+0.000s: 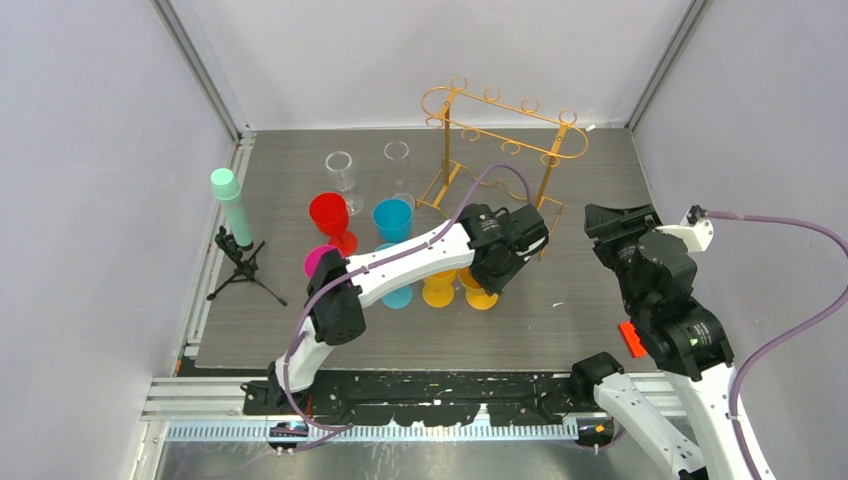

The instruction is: Take the wine glass off the wine glass rack

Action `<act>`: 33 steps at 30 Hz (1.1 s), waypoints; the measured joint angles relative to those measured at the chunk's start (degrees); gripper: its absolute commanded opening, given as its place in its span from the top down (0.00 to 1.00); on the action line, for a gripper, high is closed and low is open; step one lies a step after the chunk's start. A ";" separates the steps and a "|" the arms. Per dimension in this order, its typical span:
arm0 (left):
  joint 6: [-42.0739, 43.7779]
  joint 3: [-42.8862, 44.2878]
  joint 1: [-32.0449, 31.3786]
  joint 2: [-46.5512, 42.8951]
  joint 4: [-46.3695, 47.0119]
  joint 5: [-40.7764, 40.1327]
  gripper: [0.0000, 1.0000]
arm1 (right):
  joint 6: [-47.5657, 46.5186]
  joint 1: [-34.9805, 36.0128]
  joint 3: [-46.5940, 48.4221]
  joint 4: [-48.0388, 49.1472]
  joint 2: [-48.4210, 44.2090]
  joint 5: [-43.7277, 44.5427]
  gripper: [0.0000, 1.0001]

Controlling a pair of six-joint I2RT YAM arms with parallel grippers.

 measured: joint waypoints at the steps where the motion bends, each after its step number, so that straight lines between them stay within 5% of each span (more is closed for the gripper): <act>1: 0.02 0.26 0.00 0.44 -0.07 -0.17 0.91 | -0.02 0.00 0.00 -0.35 -0.22 0.26 0.48; 7: 0.11 1.81 0.00 1.57 -0.63 -1.77 0.75 | -0.48 0.00 0.07 -1.09 -1.09 1.86 0.48; 20: 1.55 -0.24 -0.04 -4.20 1.33 -3.93 0.24 | -1.07 0.00 0.13 -1.90 -1.07 2.12 0.48; 23: 1.81 -2.95 -0.07 -9.75 3.91 -3.93 0.01 | -1.11 0.00 0.50 -2.12 -1.07 2.12 0.48; 27: 1.77 -6.60 -0.07 -19.10 7.28 -4.50 0.00 | -1.44 0.00 0.96 -2.10 -1.07 2.10 0.37; 30: 1.81 -8.35 -0.13 -25.46 8.26 -7.23 0.00 | -1.84 0.00 1.25 -2.14 -1.07 2.03 0.14; 33: 1.79 -10.56 -0.28 -31.45 8.63 -12.00 0.00 | -2.97 0.00 1.70 -2.12 -1.09 2.12 0.09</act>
